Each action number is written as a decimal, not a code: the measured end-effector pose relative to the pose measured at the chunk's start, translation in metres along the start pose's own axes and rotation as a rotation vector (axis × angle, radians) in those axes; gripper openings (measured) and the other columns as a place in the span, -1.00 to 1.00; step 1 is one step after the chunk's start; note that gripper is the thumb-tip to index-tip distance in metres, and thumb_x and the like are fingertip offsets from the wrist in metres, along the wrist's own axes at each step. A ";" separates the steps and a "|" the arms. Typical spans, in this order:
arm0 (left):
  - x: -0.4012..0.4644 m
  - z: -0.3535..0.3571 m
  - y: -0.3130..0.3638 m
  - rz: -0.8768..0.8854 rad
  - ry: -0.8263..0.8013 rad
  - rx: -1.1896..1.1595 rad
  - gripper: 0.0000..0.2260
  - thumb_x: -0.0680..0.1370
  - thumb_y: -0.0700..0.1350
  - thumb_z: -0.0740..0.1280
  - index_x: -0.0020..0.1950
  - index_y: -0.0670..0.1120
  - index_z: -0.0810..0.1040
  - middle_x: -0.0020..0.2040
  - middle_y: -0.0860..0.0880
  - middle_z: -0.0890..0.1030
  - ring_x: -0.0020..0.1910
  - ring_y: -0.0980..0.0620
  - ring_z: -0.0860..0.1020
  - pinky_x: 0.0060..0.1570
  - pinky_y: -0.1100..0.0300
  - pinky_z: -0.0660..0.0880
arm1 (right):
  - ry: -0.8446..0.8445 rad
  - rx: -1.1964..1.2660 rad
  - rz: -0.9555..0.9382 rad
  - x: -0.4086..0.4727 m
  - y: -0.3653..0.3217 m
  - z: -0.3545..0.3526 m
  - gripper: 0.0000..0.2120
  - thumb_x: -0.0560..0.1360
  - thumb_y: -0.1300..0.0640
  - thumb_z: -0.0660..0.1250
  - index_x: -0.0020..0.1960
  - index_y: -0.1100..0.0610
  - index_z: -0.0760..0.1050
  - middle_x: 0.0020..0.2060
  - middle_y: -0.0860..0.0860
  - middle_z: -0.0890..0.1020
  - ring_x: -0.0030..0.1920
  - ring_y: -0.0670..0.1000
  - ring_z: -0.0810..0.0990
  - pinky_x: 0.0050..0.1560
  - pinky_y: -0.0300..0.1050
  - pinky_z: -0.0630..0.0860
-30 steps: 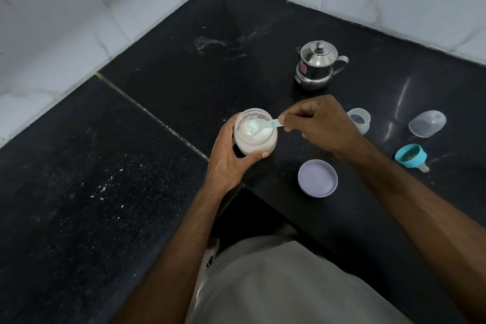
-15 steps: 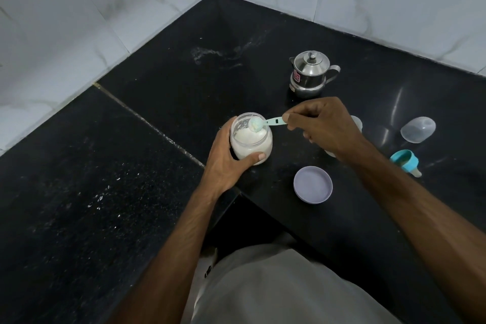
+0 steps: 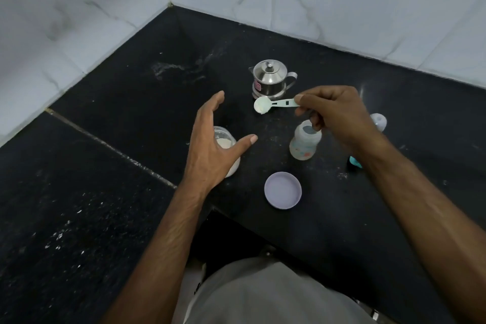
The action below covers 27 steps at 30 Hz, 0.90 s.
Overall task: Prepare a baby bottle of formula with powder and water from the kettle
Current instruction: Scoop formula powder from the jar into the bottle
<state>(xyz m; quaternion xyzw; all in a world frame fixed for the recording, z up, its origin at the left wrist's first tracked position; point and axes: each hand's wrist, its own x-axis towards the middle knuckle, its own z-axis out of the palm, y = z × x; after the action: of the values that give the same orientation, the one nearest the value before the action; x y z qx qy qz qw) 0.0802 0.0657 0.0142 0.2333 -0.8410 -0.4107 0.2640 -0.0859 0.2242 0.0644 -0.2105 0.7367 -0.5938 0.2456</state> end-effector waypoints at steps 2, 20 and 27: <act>0.005 0.011 0.008 0.022 -0.034 -0.012 -0.21 0.37 0.03 0.54 0.50 -0.06 0.23 0.45 0.04 0.33 0.41 0.21 0.30 0.33 0.50 0.19 | 0.052 0.018 0.011 0.000 0.001 -0.013 -0.91 0.50 0.21 0.39 -0.08 0.19 0.67 -0.34 0.04 0.67 -0.47 -0.12 0.45 -0.45 -0.31 0.44; 0.007 0.134 0.005 -0.176 -0.359 -0.191 -0.22 0.32 0.05 0.56 0.45 0.05 0.25 0.35 0.09 0.42 0.33 0.13 0.40 0.33 0.03 0.39 | 0.209 0.023 0.144 -0.007 0.045 -0.073 -0.90 0.49 0.18 0.42 -0.06 0.20 0.67 -0.31 0.06 0.68 -0.48 -0.11 0.45 -0.45 -0.28 0.43; 0.010 0.140 0.002 -0.140 -0.302 -0.165 -0.45 0.37 -0.04 0.54 0.30 0.00 0.40 0.21 0.10 0.54 0.18 0.14 0.52 0.20 0.04 0.51 | 0.168 -0.102 0.084 -0.012 0.050 -0.072 -0.91 0.51 0.15 0.41 -0.05 0.15 0.67 -0.31 0.03 0.69 -0.46 -0.13 0.48 -0.42 -0.27 0.46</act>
<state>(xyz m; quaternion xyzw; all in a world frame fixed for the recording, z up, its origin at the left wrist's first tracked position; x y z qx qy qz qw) -0.0166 0.1398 -0.0549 0.2045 -0.8161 -0.5262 0.1239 -0.1217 0.2976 0.0295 -0.1412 0.7922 -0.5603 0.1963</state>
